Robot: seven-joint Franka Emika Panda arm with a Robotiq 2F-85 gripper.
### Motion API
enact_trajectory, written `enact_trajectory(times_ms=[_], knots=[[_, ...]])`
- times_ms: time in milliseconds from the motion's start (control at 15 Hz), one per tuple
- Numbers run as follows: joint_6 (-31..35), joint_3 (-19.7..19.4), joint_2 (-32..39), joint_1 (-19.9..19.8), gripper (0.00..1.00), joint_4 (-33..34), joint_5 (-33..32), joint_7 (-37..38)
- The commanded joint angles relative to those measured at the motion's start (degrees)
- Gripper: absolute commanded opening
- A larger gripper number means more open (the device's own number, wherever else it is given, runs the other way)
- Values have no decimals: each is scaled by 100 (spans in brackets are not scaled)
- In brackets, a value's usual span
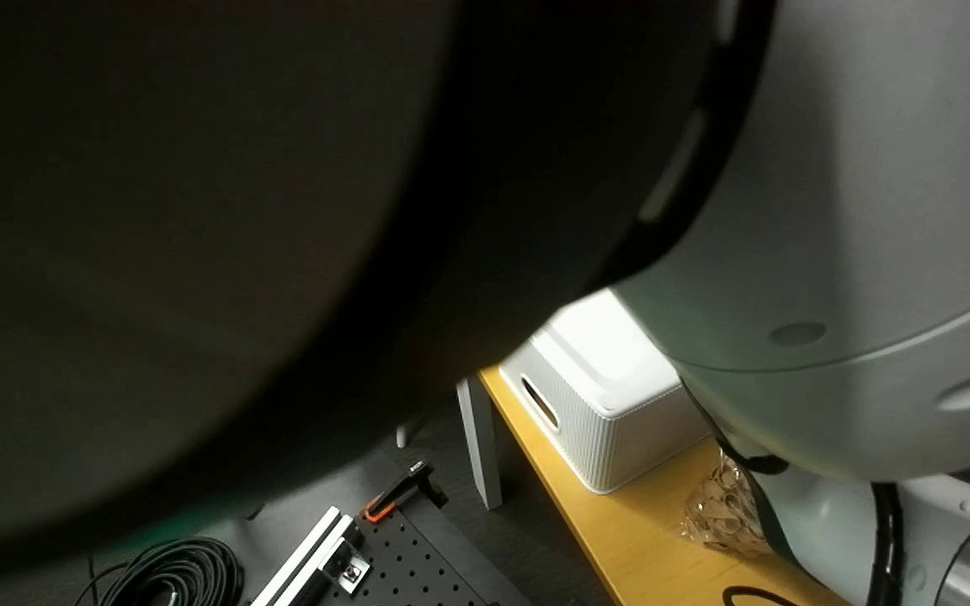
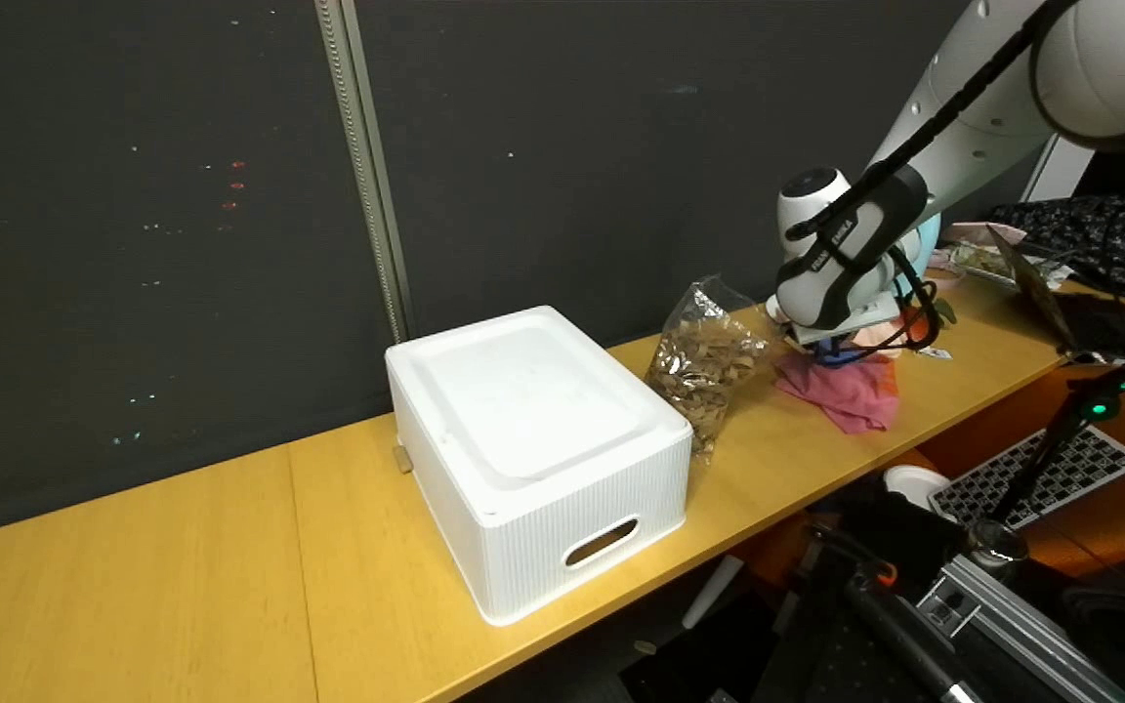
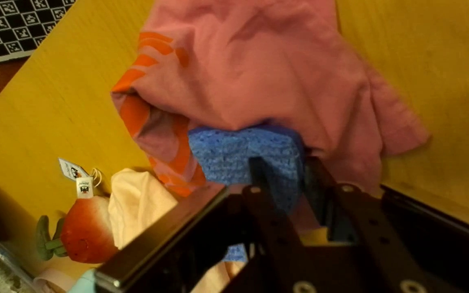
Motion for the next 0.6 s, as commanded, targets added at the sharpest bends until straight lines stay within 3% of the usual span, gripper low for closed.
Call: enact_trajectory(times_ms=[0,533], knots=[[41,7,49,-37,1,111,142,-114],[-366,0,-408,197,1,119,180,-61]])
